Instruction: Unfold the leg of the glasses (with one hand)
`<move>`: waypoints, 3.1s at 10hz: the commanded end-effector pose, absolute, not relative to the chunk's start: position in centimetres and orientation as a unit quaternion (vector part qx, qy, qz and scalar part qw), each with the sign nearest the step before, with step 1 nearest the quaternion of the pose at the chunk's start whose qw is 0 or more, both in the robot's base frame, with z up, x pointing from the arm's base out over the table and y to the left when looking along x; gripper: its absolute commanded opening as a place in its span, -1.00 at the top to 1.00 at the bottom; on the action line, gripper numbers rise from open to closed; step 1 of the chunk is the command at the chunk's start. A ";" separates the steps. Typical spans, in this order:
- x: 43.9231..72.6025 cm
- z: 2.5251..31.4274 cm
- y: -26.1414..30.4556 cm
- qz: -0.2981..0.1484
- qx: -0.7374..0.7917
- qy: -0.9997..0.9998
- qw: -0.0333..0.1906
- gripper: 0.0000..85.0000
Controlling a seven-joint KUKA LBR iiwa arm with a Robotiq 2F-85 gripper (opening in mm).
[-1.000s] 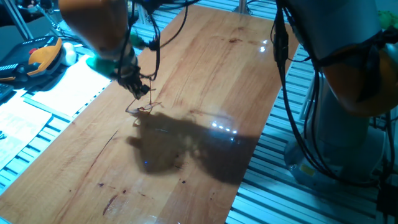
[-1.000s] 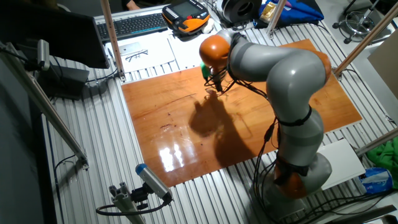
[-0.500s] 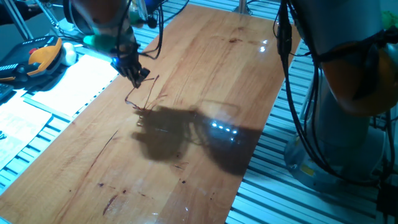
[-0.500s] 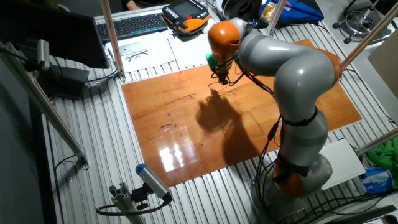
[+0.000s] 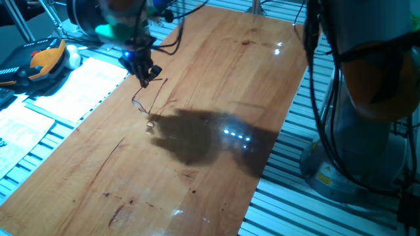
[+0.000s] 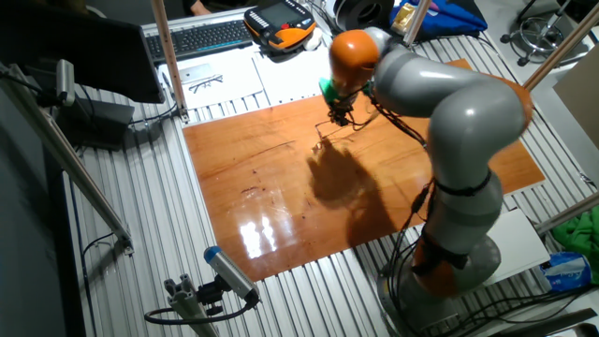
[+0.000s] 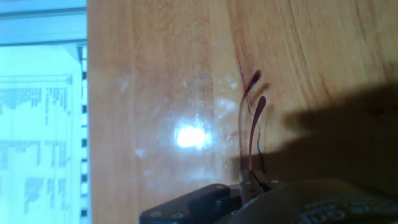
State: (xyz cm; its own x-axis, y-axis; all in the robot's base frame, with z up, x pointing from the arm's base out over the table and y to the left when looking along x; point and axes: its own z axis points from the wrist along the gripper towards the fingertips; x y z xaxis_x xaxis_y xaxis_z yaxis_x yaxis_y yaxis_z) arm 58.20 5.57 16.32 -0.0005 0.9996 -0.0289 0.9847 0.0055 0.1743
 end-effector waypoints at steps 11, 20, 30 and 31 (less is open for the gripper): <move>58.4 16.0 5.2 0.114 0.690 0.711 0.066 1.00; 58.1 14.4 4.3 0.169 0.653 0.738 0.022 1.00; 57.5 13.6 3.8 0.219 0.540 0.808 -0.085 1.00; 57.3 13.3 3.8 0.229 0.536 0.808 -0.083 1.00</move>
